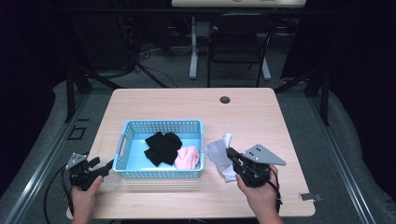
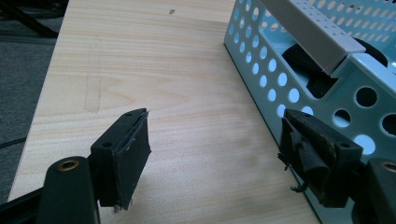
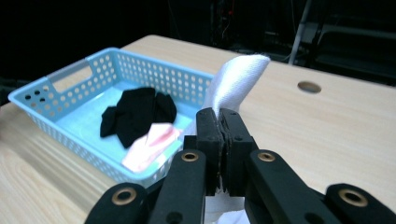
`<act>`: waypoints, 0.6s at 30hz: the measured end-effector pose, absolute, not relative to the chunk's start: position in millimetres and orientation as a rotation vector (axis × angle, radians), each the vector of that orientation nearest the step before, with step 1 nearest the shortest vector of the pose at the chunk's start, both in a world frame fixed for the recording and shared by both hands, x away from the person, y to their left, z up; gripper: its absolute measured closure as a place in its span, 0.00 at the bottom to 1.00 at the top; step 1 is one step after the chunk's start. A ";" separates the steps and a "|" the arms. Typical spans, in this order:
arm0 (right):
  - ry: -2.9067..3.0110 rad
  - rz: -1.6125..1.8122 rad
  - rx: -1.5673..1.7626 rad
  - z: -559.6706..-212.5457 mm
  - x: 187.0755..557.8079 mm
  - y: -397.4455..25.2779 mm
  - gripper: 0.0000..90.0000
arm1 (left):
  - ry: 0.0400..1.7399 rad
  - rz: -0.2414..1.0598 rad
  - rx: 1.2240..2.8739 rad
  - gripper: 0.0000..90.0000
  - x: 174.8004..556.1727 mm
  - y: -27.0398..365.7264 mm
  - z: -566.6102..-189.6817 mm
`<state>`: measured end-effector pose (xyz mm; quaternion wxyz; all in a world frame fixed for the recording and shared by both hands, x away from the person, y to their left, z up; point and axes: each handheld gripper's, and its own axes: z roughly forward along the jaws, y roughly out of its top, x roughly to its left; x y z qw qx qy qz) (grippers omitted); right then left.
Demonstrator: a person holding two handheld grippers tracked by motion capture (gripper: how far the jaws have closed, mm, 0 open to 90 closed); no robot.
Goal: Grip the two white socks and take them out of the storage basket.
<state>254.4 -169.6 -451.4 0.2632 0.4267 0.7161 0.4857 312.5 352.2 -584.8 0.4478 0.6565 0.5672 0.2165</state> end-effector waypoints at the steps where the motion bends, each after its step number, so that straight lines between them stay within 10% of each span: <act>1: 1.944 1.312 1.166 -456.7 254.4 -169.6 0.97 | 1.403 0.537 1.625 0.27 312.6 352.2 -584.9; 18: 1.924 1.210 1.381 -507.6 268.8 -204.5 0.97 | 1.412 0.537 1.633 0.27 314.3 350.9 -585.8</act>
